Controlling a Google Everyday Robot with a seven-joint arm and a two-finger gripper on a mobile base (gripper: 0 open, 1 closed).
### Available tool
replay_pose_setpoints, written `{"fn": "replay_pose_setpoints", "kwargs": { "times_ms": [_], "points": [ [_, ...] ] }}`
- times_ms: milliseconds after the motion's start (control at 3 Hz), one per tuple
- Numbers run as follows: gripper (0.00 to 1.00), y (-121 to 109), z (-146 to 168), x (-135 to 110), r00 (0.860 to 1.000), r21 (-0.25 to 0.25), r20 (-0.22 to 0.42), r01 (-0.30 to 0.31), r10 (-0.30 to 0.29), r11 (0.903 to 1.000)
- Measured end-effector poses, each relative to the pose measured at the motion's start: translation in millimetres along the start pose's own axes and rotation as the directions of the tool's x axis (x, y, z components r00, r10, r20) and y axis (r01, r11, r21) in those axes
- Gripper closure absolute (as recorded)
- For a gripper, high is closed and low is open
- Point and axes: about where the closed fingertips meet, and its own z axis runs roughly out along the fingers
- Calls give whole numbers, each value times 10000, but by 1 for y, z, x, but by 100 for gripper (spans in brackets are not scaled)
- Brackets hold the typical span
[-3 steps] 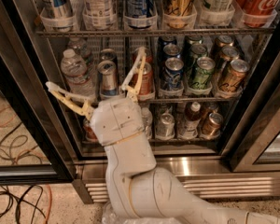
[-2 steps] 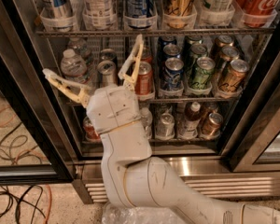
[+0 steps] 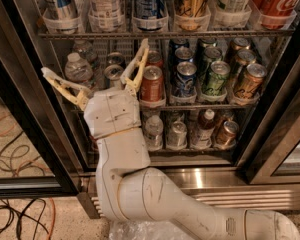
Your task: Pick blue plastic bottle from top shelf of fridge
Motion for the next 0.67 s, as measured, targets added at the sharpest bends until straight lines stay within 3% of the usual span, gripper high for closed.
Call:
{"fn": "replay_pose_setpoints", "kwargs": {
  "times_ms": [333, 667],
  "points": [
    [0, -1, 6, 5, 9997, 541, 244, 39, -53, 9985],
    [0, 1, 24, 10, 9988, 1370, 477, -148, 83, 9905]
  ]
}}
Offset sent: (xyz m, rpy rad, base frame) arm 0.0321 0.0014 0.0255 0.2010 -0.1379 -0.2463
